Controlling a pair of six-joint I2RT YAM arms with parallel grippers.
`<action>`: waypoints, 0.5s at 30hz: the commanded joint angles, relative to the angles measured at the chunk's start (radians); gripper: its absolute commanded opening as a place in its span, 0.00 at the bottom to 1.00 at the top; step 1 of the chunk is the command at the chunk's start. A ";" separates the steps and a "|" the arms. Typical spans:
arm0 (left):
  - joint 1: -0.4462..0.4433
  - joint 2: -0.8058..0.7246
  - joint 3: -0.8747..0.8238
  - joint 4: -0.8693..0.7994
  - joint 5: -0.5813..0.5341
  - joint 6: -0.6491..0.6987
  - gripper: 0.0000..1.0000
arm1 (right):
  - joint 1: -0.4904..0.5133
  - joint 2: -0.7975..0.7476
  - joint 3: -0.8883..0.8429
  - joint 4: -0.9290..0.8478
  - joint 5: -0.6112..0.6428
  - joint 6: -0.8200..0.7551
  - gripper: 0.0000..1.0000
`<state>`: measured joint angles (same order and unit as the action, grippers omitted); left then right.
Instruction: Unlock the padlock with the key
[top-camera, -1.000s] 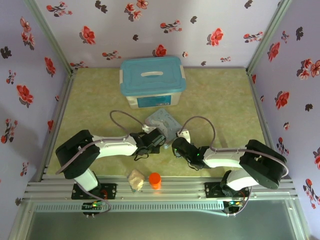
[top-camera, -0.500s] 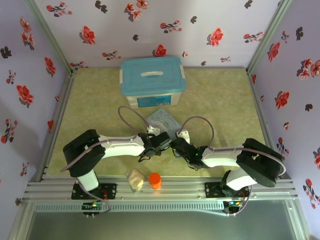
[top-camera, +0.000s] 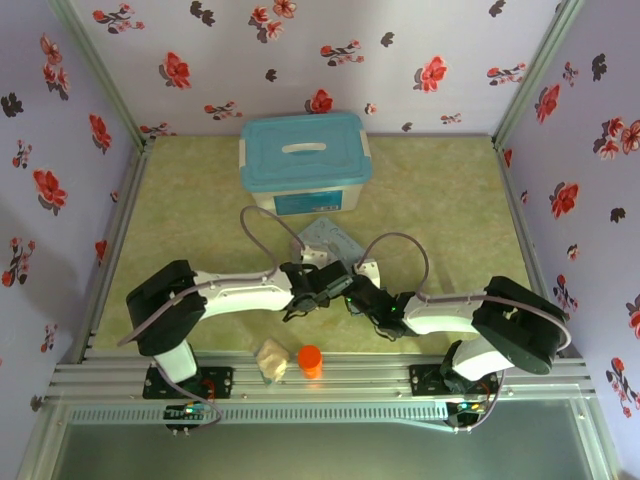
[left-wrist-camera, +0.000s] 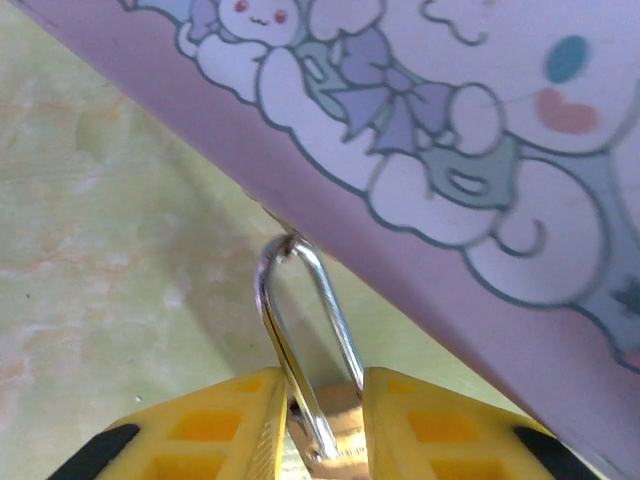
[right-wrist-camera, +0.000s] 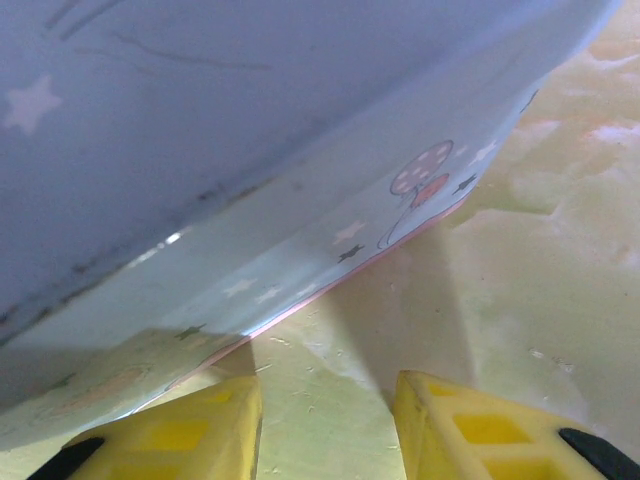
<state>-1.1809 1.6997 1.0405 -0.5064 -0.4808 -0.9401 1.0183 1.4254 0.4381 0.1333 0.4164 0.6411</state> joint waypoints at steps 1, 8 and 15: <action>-0.068 -0.034 -0.035 0.003 0.019 -0.026 0.27 | -0.006 0.005 0.001 0.042 0.012 0.034 0.40; 0.000 -0.195 -0.125 0.050 0.031 0.016 0.33 | 0.051 -0.091 -0.036 0.131 -0.017 0.007 0.41; 0.110 -0.431 -0.231 0.126 0.101 0.051 0.40 | 0.199 0.002 0.051 0.186 -0.002 -0.029 0.35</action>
<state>-1.1160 1.3411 0.8448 -0.4137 -0.4095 -0.9192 1.1763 1.3880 0.4522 0.2417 0.4038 0.6300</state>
